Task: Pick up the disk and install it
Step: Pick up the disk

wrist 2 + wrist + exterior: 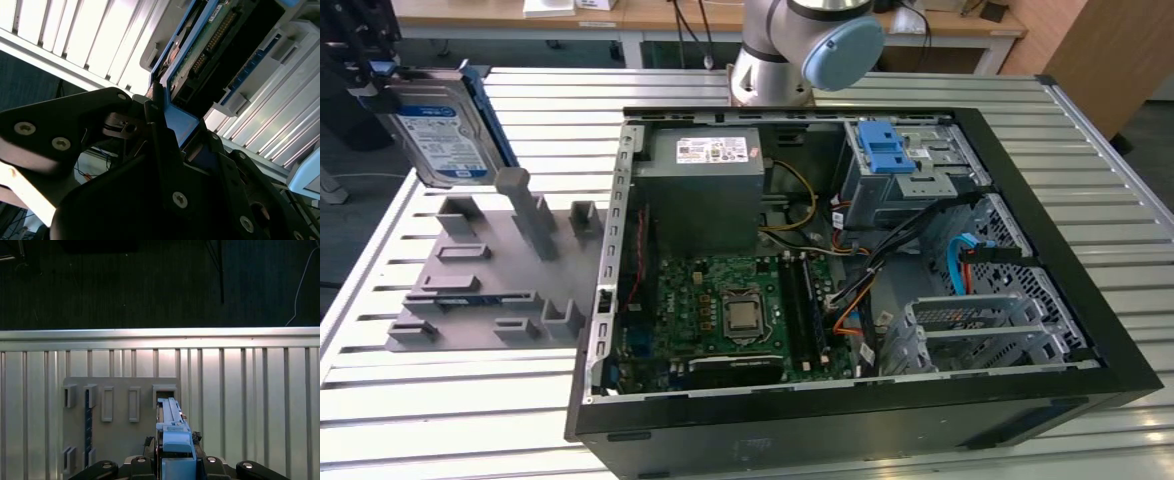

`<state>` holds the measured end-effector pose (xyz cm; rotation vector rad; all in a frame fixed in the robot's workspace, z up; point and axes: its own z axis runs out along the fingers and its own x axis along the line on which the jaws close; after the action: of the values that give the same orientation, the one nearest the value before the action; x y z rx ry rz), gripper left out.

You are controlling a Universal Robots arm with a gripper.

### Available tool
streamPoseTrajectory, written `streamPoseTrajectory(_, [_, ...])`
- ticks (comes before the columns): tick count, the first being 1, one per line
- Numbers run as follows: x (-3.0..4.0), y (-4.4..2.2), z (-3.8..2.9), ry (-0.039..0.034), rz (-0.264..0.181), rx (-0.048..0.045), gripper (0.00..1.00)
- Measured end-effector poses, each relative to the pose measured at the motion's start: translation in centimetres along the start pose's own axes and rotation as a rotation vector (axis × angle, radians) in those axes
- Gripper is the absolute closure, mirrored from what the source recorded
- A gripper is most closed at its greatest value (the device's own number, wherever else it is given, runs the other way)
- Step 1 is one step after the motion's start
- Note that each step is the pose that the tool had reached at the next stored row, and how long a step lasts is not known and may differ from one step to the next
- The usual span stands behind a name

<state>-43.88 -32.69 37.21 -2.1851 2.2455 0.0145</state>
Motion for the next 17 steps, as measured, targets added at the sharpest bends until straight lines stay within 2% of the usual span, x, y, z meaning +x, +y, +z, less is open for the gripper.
streamPoseTrajectory(17, [-0.01,0.0,-0.81,-0.0001,0.0,0.0011,0.64])
